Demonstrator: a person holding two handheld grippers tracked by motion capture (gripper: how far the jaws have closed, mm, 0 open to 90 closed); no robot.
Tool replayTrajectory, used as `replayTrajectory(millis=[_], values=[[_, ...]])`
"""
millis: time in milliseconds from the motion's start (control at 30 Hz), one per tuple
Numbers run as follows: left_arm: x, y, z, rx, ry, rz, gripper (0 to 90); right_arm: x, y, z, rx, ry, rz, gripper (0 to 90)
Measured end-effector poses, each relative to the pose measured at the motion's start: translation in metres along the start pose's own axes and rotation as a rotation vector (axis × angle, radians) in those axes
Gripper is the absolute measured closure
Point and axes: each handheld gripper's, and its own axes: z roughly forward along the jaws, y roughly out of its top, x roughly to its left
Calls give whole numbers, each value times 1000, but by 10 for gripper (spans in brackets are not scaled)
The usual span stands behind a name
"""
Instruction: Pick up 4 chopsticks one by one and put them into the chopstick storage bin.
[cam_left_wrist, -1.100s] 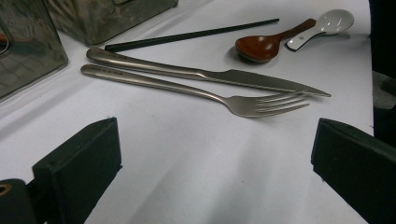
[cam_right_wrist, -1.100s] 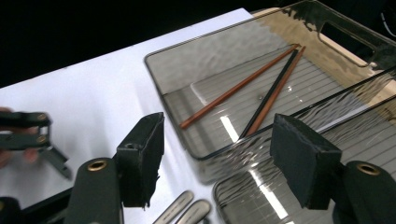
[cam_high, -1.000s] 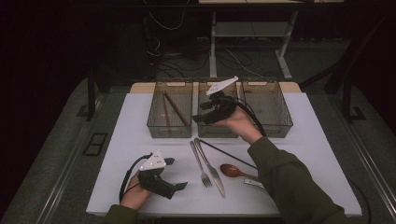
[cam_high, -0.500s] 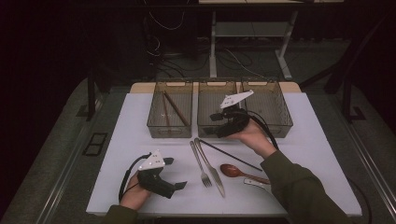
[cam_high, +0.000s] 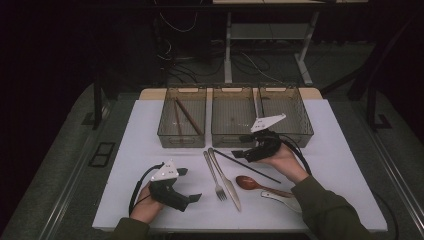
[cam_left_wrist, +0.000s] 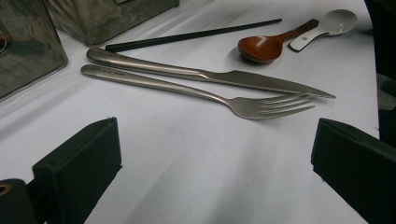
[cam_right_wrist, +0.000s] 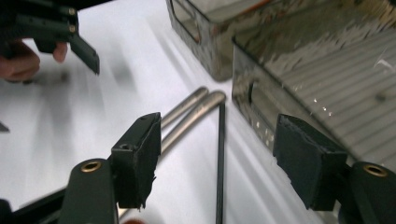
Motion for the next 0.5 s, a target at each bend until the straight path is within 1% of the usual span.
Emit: replayTrajectory(millis=[67, 133, 233, 333, 433, 500], values=[[0, 0, 0, 0, -1, 0, 4, -1, -5, 0, 18, -1, -5, 320], [1, 1, 1, 6, -3, 2, 4, -1, -10, -1, 24, -8, -11, 320], [0, 1, 3, 9, -4, 7, 4, -1, -16, -4, 28, -13, -6, 324], [0, 1, 2, 10, -2, 4, 4, 0, -22, -7, 37, -17, 0, 326], [1, 0, 2, 12, -1, 4, 4, -2, -30, -8, 50, -22, 5, 334], [1, 0, 3, 13, -2, 4, 4, -2, -36, -9, 70, -25, 9, 342]])
